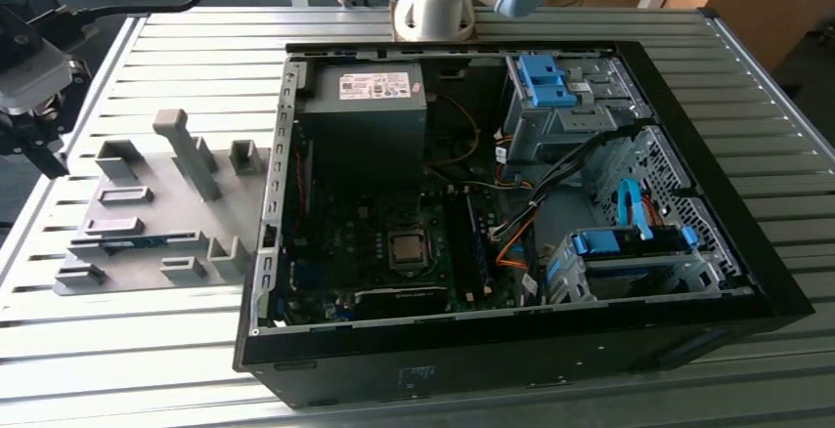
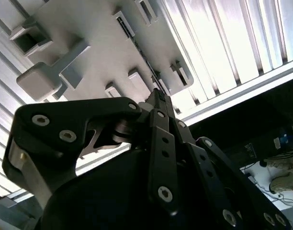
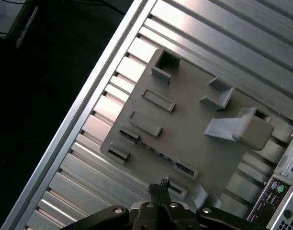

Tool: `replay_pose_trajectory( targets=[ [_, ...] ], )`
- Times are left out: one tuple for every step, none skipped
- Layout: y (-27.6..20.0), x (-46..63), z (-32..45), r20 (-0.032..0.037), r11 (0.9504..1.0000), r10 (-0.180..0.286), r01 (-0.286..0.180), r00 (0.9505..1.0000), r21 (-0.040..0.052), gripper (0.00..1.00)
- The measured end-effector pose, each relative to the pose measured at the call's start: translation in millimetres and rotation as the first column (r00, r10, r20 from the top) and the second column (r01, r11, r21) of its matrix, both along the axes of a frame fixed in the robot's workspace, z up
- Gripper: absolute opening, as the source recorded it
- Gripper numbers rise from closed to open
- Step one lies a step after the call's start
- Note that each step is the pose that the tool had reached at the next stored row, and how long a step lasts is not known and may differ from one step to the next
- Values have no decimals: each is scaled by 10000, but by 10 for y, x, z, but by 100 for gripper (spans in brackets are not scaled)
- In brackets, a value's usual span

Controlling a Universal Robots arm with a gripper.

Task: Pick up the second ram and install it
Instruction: 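Pick up the second ram and move it above second insertion slot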

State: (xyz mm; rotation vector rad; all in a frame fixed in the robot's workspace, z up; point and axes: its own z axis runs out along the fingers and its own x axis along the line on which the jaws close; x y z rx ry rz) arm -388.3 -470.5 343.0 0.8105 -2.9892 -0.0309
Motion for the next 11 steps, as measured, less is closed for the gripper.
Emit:
replay_pose_trajectory(
  targets=[
    [0, -1, 0, -1, 9999, 137, -137, 9999, 0, 11],
    [0, -1, 0, 0, 9996, 271, -271, 9996, 0, 11],
    [0, -1, 0, 0, 9992, 408, -408, 9992, 0, 11],
    [0, -2, 0, -1, 9985, 545, -545, 9985, 0, 11],
    [0, -2, 0, 0, 9976, 693, -693, 9976, 0, 11],
    [0, -3, 0, 0, 9966, 828, -828, 9966, 0, 11],
    [0, -3, 0, 0, 9954, 961, -961, 9954, 0, 11],
    [0, -3, 0, 0, 9940, 1091, -1091, 9940, 0, 11],
    [0, -3, 0, 0, 9925, 1220, -1220, 9925, 0, 11],
    [0, -4, 0, 0, 9908, 1351, -1351, 9908, 0, 11],
    [0, -4, 0, 0, 9888, 1493, -1493, 9888, 0, 11]
  ],
)
